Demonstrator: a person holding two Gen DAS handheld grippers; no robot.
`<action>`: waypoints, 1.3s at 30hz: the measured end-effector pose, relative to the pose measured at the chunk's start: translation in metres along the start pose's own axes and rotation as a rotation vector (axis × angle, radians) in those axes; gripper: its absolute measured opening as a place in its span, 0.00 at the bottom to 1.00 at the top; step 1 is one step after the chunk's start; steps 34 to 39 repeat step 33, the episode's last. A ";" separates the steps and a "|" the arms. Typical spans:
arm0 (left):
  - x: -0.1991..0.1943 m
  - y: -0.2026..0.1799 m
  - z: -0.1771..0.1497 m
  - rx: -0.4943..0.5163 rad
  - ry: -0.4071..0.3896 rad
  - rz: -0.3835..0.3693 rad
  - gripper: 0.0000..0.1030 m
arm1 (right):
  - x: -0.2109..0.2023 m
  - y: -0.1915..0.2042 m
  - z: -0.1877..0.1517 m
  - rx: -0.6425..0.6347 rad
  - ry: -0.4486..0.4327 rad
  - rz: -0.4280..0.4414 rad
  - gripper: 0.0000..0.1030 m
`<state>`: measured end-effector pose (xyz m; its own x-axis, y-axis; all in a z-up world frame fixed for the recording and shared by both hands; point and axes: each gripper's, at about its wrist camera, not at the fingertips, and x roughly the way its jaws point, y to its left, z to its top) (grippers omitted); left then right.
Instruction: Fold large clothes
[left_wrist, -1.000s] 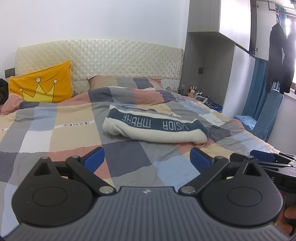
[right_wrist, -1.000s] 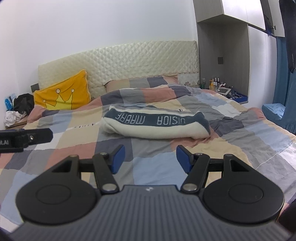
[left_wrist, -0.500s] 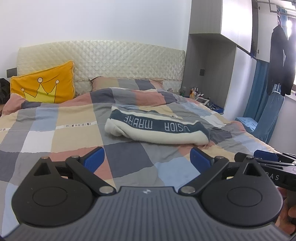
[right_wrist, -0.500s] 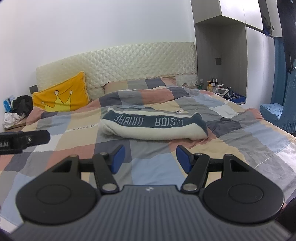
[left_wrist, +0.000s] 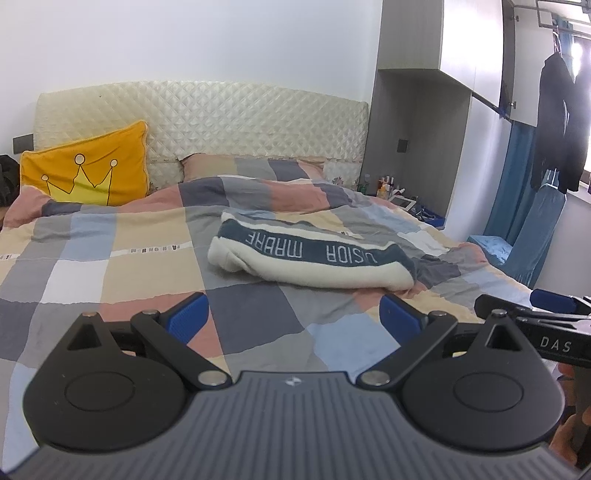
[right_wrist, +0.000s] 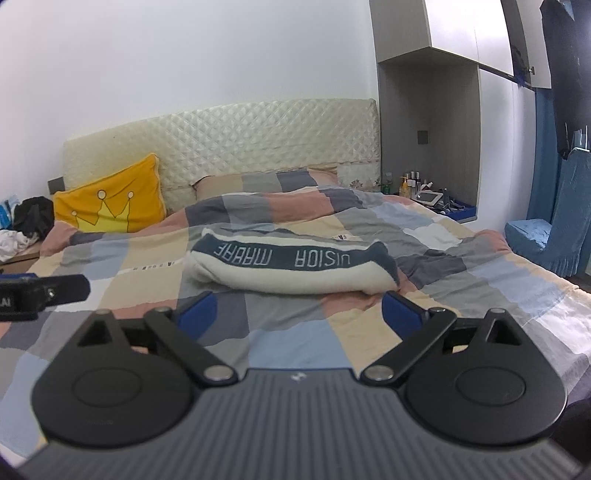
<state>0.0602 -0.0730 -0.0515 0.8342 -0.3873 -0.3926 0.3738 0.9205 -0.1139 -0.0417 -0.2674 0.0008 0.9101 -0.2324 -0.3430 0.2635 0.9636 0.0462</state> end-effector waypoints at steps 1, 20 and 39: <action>0.000 0.000 0.000 0.000 -0.002 0.001 0.98 | 0.000 0.000 -0.001 -0.002 0.000 -0.004 0.95; -0.006 -0.005 0.000 -0.007 -0.011 -0.012 0.98 | -0.003 0.000 -0.002 0.012 -0.002 -0.013 1.00; -0.009 -0.008 0.000 -0.003 -0.014 -0.019 0.98 | -0.003 -0.002 -0.002 0.022 0.003 -0.006 1.00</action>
